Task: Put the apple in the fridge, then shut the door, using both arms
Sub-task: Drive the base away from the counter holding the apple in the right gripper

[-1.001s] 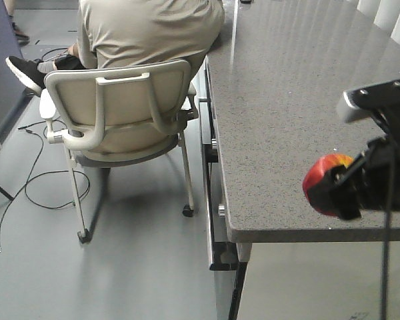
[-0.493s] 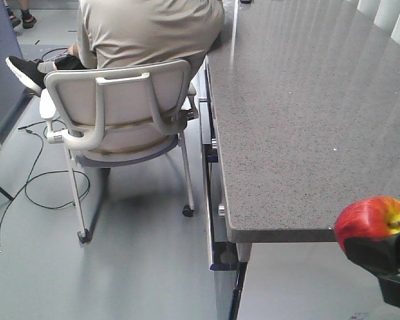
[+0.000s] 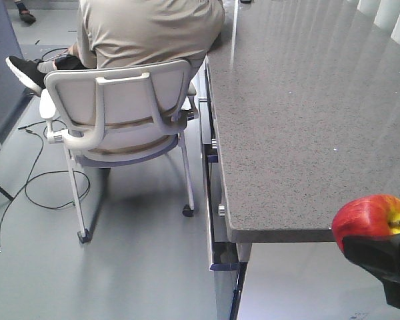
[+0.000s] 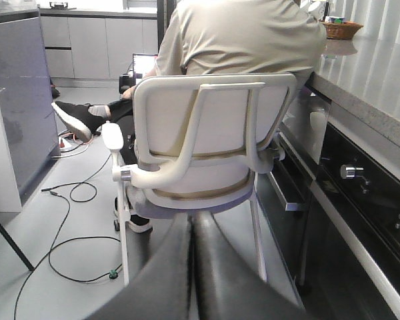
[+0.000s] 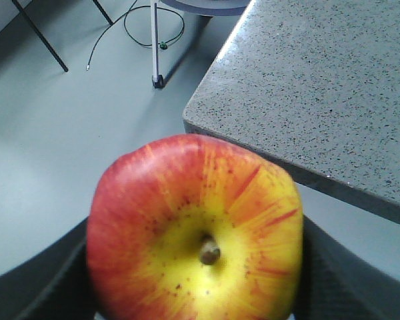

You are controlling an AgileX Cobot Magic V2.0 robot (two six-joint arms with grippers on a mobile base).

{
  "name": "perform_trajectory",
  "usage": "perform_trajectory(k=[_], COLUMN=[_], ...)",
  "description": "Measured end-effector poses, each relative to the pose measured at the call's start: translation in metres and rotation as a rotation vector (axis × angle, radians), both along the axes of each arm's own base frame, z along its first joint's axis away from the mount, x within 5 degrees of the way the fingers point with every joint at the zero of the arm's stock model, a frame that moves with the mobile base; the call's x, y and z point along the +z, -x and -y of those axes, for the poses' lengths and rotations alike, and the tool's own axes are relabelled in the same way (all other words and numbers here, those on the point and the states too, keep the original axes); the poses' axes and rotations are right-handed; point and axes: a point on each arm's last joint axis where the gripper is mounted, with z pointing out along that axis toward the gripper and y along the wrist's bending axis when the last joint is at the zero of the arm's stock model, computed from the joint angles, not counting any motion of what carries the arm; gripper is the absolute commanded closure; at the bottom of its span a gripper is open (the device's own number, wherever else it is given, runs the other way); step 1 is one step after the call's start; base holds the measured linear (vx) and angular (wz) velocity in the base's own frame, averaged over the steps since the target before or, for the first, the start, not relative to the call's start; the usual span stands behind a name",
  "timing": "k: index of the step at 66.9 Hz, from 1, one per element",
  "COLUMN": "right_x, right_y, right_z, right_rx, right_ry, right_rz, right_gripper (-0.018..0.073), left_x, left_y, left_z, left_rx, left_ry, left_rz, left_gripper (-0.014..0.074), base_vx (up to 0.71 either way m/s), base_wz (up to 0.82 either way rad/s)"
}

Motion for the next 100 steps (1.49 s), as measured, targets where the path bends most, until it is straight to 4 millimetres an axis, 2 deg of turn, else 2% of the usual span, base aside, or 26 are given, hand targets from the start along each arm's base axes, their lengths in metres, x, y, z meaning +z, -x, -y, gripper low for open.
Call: perform_trajectory(k=[65, 100], right_x=[0.0001, 0.0001], right_y=[-0.0001, -0.0001], right_z=[0.0000, 0.0000], right_rx=[0.000, 0.000], right_ry=[0.000, 0.000], right_rz=[0.001, 0.001], right_gripper=[0.0384, 0.0384], left_x=[0.0000, 0.0000], left_y=[0.0000, 0.0000], left_z=[0.0000, 0.0000], left_rx=[0.000, 0.000], left_ry=[0.000, 0.000], left_rz=[0.000, 0.000], left_gripper=[0.0603, 0.0603], base_vx=[0.00, -0.06], base_wz=[0.02, 0.40])
